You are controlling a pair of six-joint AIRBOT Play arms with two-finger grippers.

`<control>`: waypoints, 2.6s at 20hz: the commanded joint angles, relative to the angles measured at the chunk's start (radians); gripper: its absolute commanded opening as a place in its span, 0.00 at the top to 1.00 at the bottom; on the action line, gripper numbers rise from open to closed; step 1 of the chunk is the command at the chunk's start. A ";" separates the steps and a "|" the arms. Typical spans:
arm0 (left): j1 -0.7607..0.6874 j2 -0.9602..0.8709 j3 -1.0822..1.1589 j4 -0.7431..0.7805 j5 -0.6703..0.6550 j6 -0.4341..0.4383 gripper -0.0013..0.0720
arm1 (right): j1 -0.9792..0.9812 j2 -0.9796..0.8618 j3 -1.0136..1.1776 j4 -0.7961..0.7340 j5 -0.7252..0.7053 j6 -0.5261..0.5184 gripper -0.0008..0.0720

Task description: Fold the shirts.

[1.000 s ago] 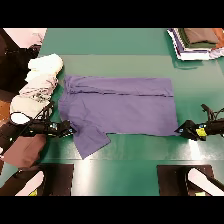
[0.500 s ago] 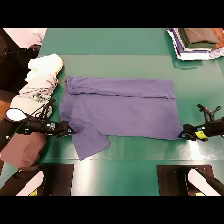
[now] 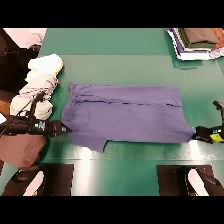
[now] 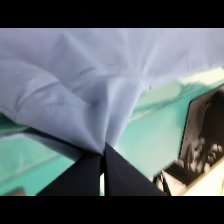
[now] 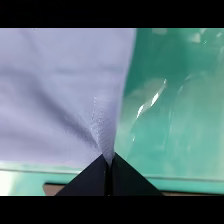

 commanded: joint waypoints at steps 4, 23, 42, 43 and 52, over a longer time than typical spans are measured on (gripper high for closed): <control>0.000 -0.251 0.219 0.009 0.212 0.098 0.95 | 0.164 -0.264 0.298 -0.008 -0.084 0.064 0.97; 0.001 -0.975 0.826 -0.104 0.401 0.187 0.21 | 0.168 -0.968 0.969 0.299 -0.279 0.095 0.27; -0.222 -0.977 0.887 -0.030 0.230 0.161 0.95 | -0.045 -1.061 0.640 0.515 -0.081 -0.203 0.20; -0.238 -0.977 0.887 -0.025 0.244 0.157 0.95 | -0.027 -1.061 0.641 0.518 -0.088 -0.217 0.20; -0.411 -1.046 0.936 -0.020 0.409 0.126 0.95 | 0.037 -0.941 0.649 0.517 -0.047 -0.265 0.97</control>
